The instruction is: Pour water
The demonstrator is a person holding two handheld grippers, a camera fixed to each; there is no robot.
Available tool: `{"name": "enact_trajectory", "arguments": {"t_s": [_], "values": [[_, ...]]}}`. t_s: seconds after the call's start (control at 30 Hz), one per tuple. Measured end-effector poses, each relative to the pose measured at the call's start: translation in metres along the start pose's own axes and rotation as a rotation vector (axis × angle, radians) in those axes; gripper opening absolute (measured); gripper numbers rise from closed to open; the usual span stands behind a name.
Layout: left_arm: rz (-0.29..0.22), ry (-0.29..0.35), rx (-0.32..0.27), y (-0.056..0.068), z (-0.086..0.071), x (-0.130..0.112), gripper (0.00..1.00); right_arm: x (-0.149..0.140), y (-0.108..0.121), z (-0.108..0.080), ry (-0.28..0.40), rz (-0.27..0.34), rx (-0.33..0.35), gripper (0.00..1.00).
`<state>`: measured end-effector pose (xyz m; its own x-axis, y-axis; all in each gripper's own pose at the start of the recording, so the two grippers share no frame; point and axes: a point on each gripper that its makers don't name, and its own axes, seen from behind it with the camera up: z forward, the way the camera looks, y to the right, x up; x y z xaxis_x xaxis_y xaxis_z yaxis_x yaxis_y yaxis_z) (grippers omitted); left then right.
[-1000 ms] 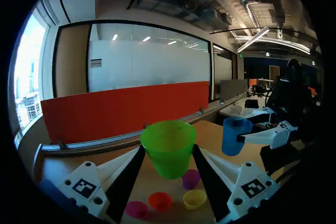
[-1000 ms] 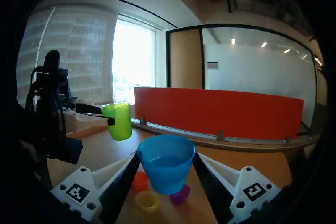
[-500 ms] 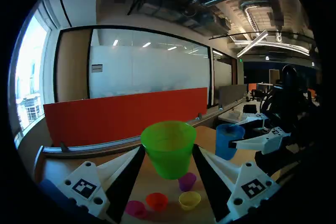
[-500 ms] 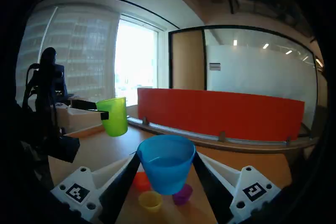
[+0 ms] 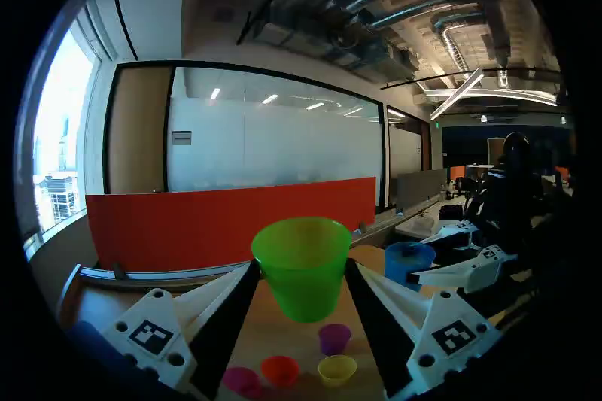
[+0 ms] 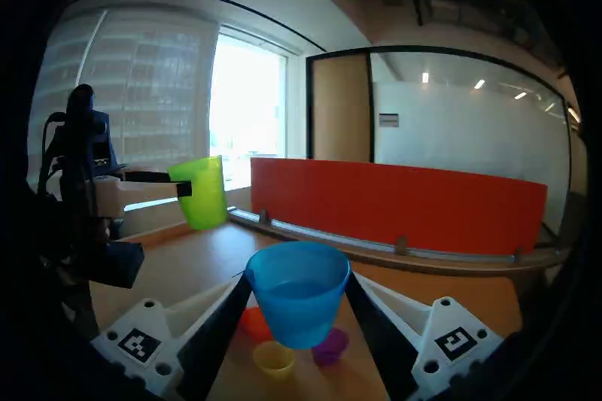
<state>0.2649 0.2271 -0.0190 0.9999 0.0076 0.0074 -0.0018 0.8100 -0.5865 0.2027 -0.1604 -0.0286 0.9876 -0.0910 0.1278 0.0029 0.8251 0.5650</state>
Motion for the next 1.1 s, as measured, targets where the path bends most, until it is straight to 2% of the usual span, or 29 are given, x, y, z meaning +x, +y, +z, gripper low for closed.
{"name": "enact_trajectory", "arguments": {"t_s": [0.17, 0.5, 0.97, 1.1], "values": [[0.007, 0.030, 0.013, -0.002, -0.001, 0.011, 0.82, 0.002, -0.001, 0.001, 0.003, -0.001, 0.004, 0.91], [-0.011, 0.086, 0.049, -0.012, -0.004, 0.027, 0.83, 0.007, -0.003, 0.002, 0.004, -0.007, 0.010, 0.91], [0.004, 0.093, 0.059, -0.016, -0.004, 0.031, 0.83, 0.005, -0.002, 0.003, 0.006, -0.006, 0.010, 0.91], [-0.006, 0.084, 0.037, -0.011, -0.002, 0.028, 0.82, 0.003, -0.002, 0.003, 0.007, -0.006, 0.009, 0.91]]}}
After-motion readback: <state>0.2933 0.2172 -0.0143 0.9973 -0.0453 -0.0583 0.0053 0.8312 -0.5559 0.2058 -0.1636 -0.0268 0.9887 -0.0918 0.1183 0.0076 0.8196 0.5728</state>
